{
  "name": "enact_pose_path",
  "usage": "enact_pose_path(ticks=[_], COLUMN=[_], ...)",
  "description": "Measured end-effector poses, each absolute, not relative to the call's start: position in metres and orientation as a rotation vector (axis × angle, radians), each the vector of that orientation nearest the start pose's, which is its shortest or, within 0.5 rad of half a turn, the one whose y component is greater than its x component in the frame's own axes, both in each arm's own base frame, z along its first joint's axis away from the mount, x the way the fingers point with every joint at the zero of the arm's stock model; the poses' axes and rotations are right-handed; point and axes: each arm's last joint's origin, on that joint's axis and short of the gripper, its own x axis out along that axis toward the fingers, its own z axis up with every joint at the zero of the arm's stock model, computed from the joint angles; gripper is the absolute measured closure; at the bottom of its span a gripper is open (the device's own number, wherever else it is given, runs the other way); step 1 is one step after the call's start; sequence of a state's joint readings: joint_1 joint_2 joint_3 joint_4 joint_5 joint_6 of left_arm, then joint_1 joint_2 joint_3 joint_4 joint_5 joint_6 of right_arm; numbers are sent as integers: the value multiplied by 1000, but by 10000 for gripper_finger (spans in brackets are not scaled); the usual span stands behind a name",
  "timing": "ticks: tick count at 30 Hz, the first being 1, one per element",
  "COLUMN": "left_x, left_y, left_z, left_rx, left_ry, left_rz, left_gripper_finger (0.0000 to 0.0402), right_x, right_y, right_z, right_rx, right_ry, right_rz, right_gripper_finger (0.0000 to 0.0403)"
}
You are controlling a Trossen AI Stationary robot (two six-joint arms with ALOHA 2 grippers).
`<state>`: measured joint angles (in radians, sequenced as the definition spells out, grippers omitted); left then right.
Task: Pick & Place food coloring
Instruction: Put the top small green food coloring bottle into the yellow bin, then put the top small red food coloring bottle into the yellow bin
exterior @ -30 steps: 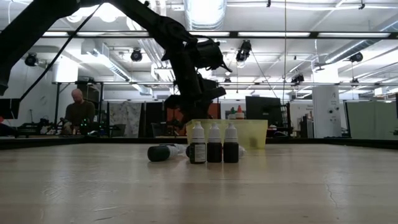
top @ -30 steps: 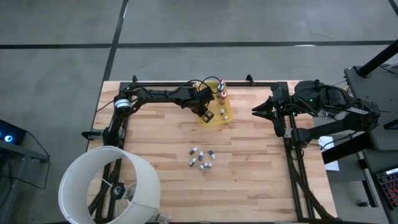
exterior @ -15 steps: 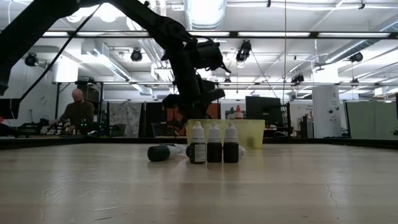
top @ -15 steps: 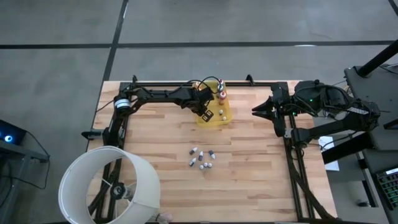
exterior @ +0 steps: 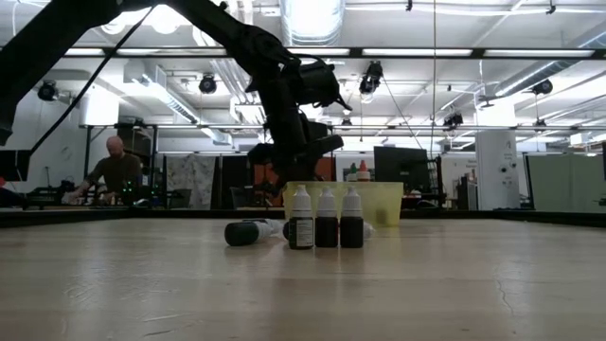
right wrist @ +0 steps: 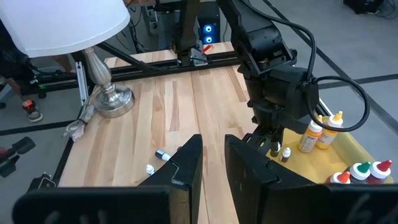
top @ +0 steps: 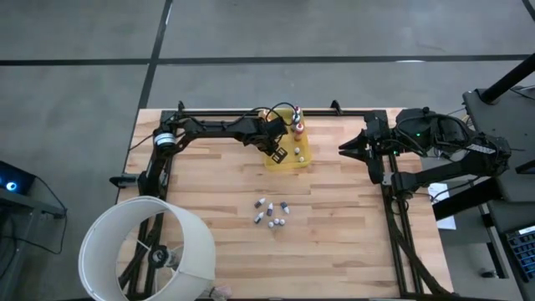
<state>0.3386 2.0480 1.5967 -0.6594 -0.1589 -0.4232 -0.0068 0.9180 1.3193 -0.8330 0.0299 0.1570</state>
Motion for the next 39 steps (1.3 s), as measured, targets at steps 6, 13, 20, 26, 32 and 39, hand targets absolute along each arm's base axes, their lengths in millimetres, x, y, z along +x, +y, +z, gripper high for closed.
enact_pose_path(ticks=[6,13,20,26,32,39], left_x=[405,405,405,405,405,410], left_y=[147,147,148,147,147,146], left_z=[199,199,199,199,199,219], left_rx=[-471,-471,-471,-471,-473,-505], left_ry=[1005,1004,1003,1003,1003,999], left_rz=[676,676,675,674,672,606], left_gripper_finger=[358,357,322,311,310,310], right_x=[150,150,150,150,150,150], right_y=[-2,-2,-2,-2,-2,-2], right_z=[424,424,424,424,424,424], right_rx=[149,149,149,149,149,146], right_ry=[428,428,428,428,428,428], right_rz=[-70,-70,-70,-70,-70,-69], right_gripper_finger=[344,344,344,344,344,344])
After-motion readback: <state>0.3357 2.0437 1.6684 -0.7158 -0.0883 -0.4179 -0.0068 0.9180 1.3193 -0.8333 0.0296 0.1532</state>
